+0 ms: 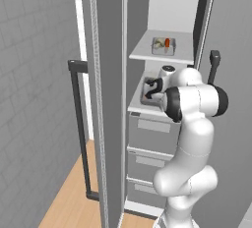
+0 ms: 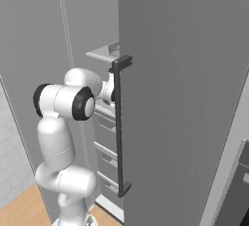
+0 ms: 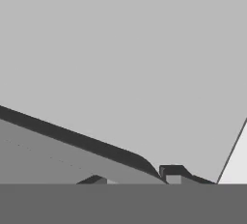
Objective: Take the meat container that has the chicken drumstick and place it on the second highest rack of the freezer. Then take the vegetable container that has the carrot and mushroom and place it on the highest rack of the freezer.
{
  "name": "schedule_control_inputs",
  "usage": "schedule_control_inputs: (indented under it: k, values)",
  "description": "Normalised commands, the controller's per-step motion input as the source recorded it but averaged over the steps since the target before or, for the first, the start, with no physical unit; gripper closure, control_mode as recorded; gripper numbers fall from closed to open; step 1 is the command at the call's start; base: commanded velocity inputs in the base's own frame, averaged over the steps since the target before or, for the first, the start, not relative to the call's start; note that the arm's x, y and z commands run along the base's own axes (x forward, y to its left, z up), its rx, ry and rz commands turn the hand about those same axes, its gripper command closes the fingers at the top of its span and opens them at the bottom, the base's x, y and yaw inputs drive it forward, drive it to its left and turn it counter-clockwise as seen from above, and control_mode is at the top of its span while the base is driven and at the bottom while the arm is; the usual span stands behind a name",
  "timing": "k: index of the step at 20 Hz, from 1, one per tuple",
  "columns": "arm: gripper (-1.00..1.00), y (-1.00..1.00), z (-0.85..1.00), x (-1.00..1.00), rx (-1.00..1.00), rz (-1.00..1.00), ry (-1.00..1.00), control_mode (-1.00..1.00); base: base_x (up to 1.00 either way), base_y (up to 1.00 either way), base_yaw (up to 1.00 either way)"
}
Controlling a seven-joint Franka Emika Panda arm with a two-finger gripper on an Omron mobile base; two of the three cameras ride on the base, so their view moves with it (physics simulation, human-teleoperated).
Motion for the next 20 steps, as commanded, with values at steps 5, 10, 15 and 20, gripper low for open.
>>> schedule_control_inputs:
  k: [5, 10, 15, 20]
  values:
    - [1.0, 0.0, 0.0, 0.02, 0.0, -0.09, -0.07, -1.0, 0.0, 0.0, 0.0]
    - [-1.0, 0.0, 0.0, 0.02, 0.0, -0.08, -0.05, -1.0, 0.0, 0.0, 0.0]
    - [-1.0, 0.0, 0.0, -0.05, 0.0, -0.02, -0.06, -1.0, 0.0, 0.0, 0.0]
    - [-1.0, 0.12, 0.13, -0.1, 0.0, 0.0, -0.08, -1.0, 0.0, 0.0, 0.0]
